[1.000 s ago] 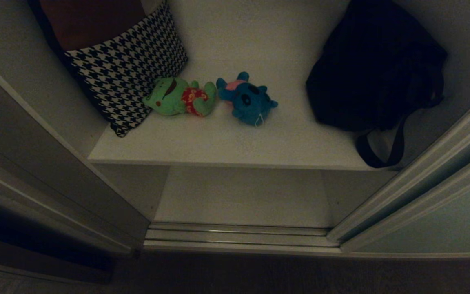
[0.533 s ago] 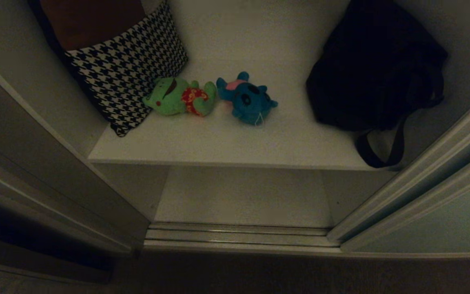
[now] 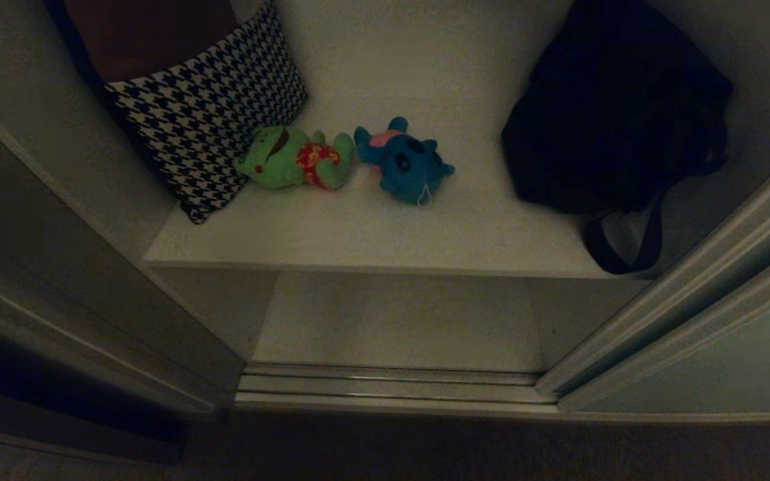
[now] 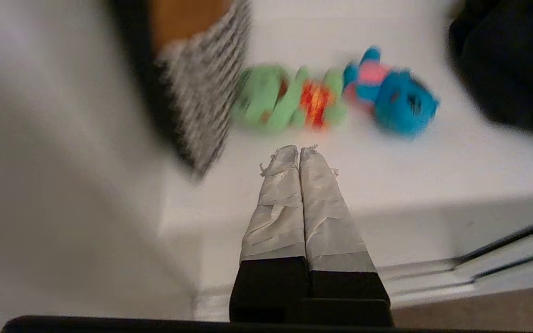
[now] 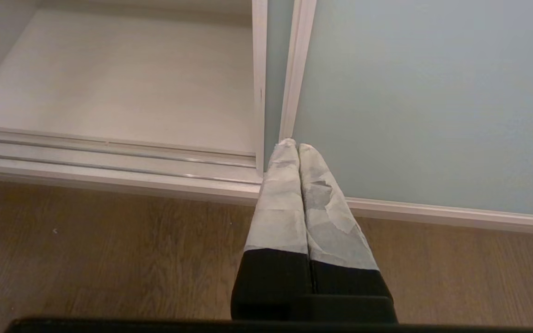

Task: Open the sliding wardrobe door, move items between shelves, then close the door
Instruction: Place the green doll on the lower shelf

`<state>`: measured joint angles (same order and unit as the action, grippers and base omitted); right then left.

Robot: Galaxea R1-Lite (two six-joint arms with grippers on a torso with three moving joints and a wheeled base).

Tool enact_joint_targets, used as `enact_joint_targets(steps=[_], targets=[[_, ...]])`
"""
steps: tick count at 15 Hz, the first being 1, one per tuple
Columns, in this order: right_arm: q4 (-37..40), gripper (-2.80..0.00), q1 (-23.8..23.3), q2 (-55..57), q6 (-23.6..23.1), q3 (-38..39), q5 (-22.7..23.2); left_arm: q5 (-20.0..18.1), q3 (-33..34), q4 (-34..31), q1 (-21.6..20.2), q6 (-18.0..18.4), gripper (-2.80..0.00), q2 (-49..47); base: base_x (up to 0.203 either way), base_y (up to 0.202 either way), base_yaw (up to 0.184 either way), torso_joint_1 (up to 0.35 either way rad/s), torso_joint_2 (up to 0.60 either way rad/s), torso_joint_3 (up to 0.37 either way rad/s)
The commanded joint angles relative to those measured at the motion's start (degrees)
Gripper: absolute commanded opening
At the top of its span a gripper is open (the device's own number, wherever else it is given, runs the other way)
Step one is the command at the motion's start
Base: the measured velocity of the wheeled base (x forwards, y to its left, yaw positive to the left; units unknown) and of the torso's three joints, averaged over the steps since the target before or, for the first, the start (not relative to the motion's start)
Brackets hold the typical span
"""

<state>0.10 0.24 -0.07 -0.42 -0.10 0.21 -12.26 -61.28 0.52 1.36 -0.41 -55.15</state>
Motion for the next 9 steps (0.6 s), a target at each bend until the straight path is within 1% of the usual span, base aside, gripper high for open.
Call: enact_joint_targets(steps=[1,3,5,7,9], targets=[[0.0,-2.8,0.0,0.0,0.0,0.0,0.1,-1.0,-10.7,0.0,0.8,-0.3,0.0,-20.7,0.0,0.0,0.0,0.0,0.0,0.0],[0.0,-2.8,0.0,0.0,0.0,0.0,0.1,-2.2,-18.9,0.4,2.1,-0.4,0.0,-31.9,0.0,0.0,0.0,0.0,0.0,0.0],[0.0,-2.8,0.0,-0.1,0.0,0.0,0.0,-2.8,-25.9,1.0,3.2,-0.6,0.0,-40.8,0.0,0.0,0.0,0.0,0.0,0.0],[0.0,-2.8,0.0,0.0,-0.1,0.0,0.0,-3.2,-29.1,3.5,4.4,-1.2,0.0,-47.4,0.0,0.0,0.0,0.0,0.0,0.0],[0.0,-2.8,0.0,0.0,-0.1,0.0,0.0,-3.3,-30.0,6.2,5.6,-2.2,0.0,-51.9,0.0,0.0,0.0,0.0,0.0,0.0]])
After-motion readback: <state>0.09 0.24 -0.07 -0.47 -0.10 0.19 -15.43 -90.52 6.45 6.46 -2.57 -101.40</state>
